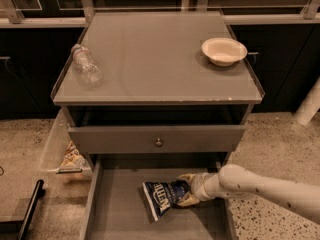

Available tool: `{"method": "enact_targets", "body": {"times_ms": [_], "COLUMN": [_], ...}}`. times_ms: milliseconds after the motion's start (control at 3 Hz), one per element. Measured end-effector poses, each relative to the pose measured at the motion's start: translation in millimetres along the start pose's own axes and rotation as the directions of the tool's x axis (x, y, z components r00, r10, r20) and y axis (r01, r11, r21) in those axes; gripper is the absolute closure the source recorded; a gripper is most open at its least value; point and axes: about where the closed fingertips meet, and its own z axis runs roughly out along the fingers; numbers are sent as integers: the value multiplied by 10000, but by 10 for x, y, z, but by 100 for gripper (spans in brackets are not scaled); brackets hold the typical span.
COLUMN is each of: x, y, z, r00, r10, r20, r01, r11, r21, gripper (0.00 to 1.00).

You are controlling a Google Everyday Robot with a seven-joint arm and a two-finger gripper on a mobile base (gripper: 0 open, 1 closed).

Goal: Place blue chip bag into middle drawer

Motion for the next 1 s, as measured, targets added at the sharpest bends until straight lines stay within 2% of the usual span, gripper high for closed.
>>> {"method": "enact_targets", "body": {"times_ms": [333, 667, 1000], "x": [-2, -62, -176], "y": [5, 114, 279], "z": [-4, -295, -804], "r00": [10000, 9996, 9971], "r10": [-7, -292, -765], "r20": [1, -53, -56], "r01": [7, 293, 767], "r11": [10000, 9993, 9950], "r21": [6, 250, 646], "gripper": [0, 0, 0]}}
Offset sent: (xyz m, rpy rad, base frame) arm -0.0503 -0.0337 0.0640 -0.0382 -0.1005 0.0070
